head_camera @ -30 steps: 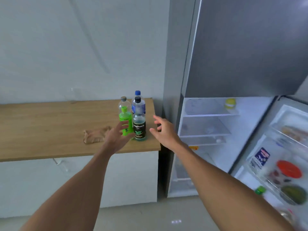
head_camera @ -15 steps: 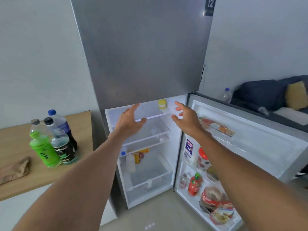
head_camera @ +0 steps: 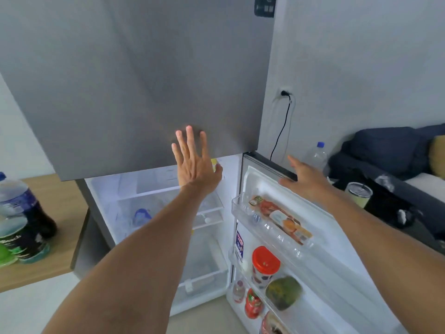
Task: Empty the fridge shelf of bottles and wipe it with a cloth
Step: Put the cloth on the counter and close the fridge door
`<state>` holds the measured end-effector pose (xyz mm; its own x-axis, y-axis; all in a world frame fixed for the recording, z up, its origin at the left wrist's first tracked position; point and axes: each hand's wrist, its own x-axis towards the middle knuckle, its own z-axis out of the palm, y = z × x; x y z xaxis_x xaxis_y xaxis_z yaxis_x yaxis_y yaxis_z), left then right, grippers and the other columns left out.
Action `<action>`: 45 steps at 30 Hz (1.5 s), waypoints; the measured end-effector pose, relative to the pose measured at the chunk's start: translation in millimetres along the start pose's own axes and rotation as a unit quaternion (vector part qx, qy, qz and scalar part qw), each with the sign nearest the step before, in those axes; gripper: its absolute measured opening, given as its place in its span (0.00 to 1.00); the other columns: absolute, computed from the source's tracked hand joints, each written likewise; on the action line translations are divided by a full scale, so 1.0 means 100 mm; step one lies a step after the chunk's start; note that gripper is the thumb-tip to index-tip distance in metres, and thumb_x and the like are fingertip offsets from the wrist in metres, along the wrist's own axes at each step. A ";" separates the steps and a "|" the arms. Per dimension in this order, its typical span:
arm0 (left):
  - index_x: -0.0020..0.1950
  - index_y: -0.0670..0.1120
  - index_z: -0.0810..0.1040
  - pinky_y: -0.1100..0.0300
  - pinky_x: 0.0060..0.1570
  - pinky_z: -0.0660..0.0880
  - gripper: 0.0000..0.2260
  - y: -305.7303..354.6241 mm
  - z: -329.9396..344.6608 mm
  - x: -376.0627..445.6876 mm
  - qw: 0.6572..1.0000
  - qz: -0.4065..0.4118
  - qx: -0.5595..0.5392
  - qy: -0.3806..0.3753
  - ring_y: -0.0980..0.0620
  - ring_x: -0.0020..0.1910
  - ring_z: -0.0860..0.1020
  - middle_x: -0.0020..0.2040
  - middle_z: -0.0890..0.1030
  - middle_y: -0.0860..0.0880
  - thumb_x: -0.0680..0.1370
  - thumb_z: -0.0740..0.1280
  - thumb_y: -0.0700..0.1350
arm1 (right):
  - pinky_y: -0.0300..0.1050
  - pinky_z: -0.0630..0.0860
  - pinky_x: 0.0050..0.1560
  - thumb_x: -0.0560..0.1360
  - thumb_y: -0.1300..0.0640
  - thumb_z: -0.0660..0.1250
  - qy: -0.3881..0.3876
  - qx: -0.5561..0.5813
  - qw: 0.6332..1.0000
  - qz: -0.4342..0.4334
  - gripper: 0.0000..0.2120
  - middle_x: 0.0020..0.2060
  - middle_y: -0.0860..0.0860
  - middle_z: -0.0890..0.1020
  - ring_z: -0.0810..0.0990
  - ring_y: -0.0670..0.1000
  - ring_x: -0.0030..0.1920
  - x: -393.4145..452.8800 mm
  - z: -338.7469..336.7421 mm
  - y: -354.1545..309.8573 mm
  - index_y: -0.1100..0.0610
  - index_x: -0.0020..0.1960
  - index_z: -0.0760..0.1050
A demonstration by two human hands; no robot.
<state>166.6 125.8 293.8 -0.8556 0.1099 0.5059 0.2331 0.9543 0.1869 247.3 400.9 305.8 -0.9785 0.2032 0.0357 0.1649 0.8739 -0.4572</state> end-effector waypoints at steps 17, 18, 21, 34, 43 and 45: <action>0.85 0.46 0.47 0.33 0.79 0.43 0.41 -0.27 0.07 -0.04 0.996 0.028 0.085 0.014 0.35 0.82 0.40 0.84 0.39 0.41 0.79 0.62 0.61 | 0.57 0.53 0.80 0.73 0.45 0.74 -0.208 0.166 0.962 0.067 0.43 0.83 0.48 0.57 0.56 0.53 0.82 0.12 -0.08 0.01 0.42 0.82 0.56; 0.85 0.47 0.47 0.33 0.79 0.43 0.41 -0.34 0.04 -0.05 0.996 0.026 0.088 0.016 0.34 0.82 0.40 0.84 0.39 0.40 0.79 0.62 0.61 | 0.57 0.53 0.80 0.74 0.45 0.73 -0.207 0.176 0.960 0.066 0.42 0.83 0.47 0.57 0.56 0.53 0.82 0.08 -0.06 -0.02 0.42 0.82 0.56; 0.85 0.47 0.47 0.33 0.79 0.43 0.41 -0.53 -0.06 -0.11 0.995 0.017 0.094 0.019 0.32 0.82 0.39 0.84 0.39 0.40 0.79 0.61 0.61 | 0.57 0.51 0.80 0.80 0.47 0.70 -0.199 0.188 0.961 0.043 0.38 0.83 0.46 0.56 0.54 0.53 0.82 -0.08 0.01 -0.12 0.43 0.83 0.54; 0.84 0.50 0.48 0.33 0.78 0.43 0.37 -1.47 -0.60 -0.32 0.988 -0.004 0.150 0.025 0.31 0.82 0.40 0.84 0.41 0.40 0.80 0.60 0.61 | 0.44 0.45 0.78 0.85 0.36 0.46 -0.069 0.109 0.986 -0.104 0.31 0.84 0.46 0.51 0.47 0.47 0.83 -0.79 0.79 -0.69 0.47 0.84 0.47; 0.84 0.55 0.44 0.33 0.79 0.41 0.36 -2.02 -0.85 -0.42 0.988 -0.041 0.150 0.002 0.31 0.81 0.39 0.84 0.38 0.42 0.81 0.58 0.61 | 0.46 0.43 0.82 0.86 0.41 0.42 -0.017 -0.086 0.963 -0.253 0.31 0.84 0.51 0.53 0.45 0.49 0.84 -0.51 1.24 -1.01 0.55 0.84 0.51; 0.84 0.57 0.44 0.34 0.79 0.41 0.34 -2.11 -0.87 -0.46 0.987 -0.040 0.154 0.000 0.31 0.81 0.40 0.84 0.39 0.42 0.82 0.57 0.61 | 0.49 0.43 0.83 0.86 0.41 0.42 -0.010 -0.093 0.961 -0.260 0.30 0.84 0.53 0.53 0.45 0.51 0.84 -0.41 1.35 -1.13 0.55 0.84 0.51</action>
<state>197.3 -104.6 304.2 -0.8656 0.0312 0.4997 0.0132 0.9991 -0.0393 252.1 234.4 235.6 -0.9361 -0.2900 0.1990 -0.3305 0.9188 -0.2159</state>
